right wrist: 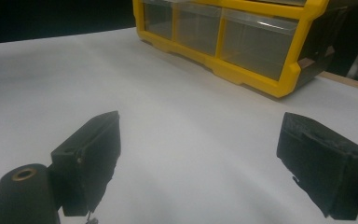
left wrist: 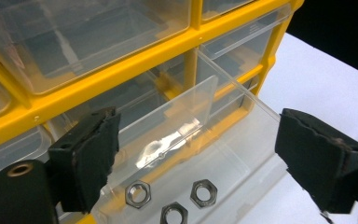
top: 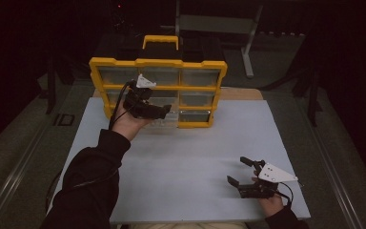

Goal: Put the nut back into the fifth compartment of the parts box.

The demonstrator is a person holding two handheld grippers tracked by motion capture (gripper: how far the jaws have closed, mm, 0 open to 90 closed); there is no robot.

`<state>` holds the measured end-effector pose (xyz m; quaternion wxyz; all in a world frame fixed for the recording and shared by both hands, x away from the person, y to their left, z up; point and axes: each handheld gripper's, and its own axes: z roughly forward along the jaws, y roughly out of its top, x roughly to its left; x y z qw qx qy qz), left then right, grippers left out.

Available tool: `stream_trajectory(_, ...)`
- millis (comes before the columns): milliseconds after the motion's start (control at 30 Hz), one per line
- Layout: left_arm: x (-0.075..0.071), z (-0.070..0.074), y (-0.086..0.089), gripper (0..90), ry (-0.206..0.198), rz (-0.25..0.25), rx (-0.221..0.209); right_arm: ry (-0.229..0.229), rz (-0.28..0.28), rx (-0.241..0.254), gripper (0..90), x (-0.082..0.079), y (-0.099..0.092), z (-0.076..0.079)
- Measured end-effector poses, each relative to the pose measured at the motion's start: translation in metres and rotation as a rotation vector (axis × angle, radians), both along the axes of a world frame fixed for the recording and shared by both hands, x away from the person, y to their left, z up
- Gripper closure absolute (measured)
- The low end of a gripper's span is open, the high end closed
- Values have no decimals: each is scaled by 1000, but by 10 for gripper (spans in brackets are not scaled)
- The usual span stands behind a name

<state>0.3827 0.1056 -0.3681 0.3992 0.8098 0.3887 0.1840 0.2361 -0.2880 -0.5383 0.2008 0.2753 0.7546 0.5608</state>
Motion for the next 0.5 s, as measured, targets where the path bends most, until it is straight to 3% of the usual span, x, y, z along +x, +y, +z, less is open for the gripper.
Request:
stream_trajectory(300, -11, 2, 11, 3, 4, -28, -27, -1, -2, -2, 135, 0, 0, 0)
stream_trajectory(500, -22, 1, 23, 0, -2, -55, -59, -1, -3, -2, 135, 0, 0, 0)
